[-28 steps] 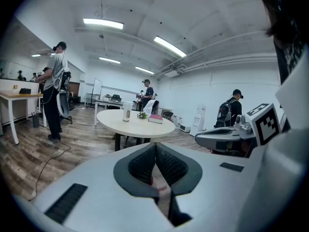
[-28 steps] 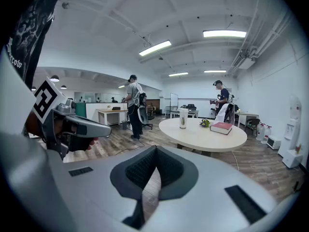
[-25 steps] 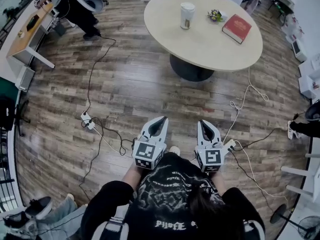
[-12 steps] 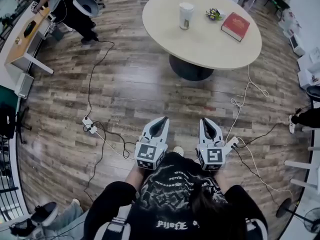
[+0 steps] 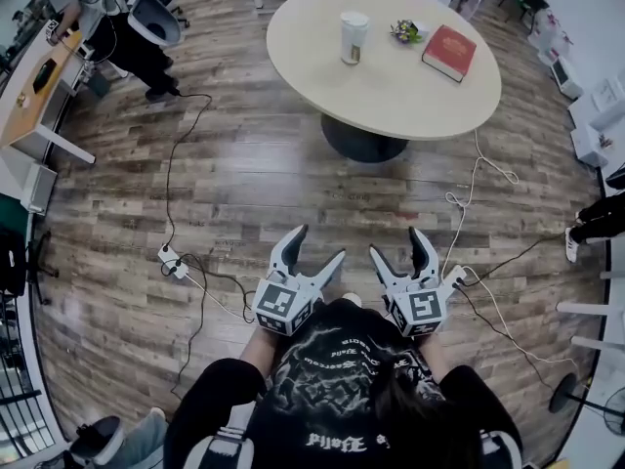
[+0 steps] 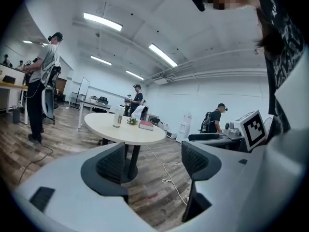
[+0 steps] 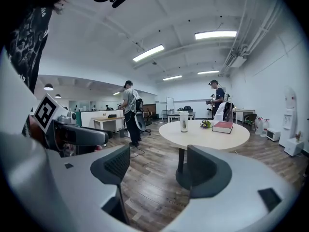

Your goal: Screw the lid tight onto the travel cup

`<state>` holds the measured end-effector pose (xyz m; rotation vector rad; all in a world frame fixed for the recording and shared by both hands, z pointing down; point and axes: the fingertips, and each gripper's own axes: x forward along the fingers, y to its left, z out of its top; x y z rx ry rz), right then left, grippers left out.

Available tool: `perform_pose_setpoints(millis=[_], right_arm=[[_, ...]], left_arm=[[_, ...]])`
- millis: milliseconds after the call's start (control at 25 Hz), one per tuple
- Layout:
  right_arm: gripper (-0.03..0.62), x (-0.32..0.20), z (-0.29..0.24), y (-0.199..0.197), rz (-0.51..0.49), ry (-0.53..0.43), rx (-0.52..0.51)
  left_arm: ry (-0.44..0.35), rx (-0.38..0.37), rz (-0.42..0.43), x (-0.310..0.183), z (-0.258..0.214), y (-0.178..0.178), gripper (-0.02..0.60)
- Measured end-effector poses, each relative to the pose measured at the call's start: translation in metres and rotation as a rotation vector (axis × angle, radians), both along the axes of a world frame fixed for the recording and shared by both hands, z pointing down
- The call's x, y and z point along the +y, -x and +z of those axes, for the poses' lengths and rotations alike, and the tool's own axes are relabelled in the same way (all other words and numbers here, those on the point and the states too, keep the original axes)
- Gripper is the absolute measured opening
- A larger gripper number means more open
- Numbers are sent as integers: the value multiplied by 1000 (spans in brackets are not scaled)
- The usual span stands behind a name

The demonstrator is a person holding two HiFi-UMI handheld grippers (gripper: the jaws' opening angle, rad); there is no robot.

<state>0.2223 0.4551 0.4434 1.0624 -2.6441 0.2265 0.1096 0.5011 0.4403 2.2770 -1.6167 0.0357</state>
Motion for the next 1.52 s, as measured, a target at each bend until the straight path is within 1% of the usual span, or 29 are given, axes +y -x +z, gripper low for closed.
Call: perform_pose_setpoints(millis=[80,280,440,600,760,840,880,1000,1040,1200,1320,1400,1520], right_arm=[[359,2,1,5,13,-1,2],[362,4,8,12,41,-3,-20],[362,-5,10,16,47,2,-10],[362,-24,18,12,39,3,-6],[360,-66,13,24,8,12,-55],[360,-91,8,32,-35,-6,-50],[361,-105,8,33,-56,-17,-37],[360,-147,8,32,-91,-19,-28],[360,-161,9,31,-96,-11,-31],[356,-214,19,26,-127,14,-10],[354,-248,20,22,-158,20,2],[351,-267,19,19,-176,33,-9],[339,-293,18,14,-201,40,-22]], left_arm=[[-2,-7,21,-2,1,6,377],[-20,-17,66,-7,-2,12,387],[-18,-19,73,-17,-2,18,397],[-9,-9,71,-35,5,14,400],[-3,-5,21,-70,9,20,402],[2,11,-8,-92,10,22,403],[1,5,-24,-104,10,22,402],[-4,-67,-90,-144,8,25,405],[-1,-80,-104,-157,8,26,408],[11,-67,-121,-204,7,20,408],[24,-83,-134,-234,8,11,408],[33,-99,-149,-253,9,6,408],[35,-98,-173,-277,8,-1,408]])
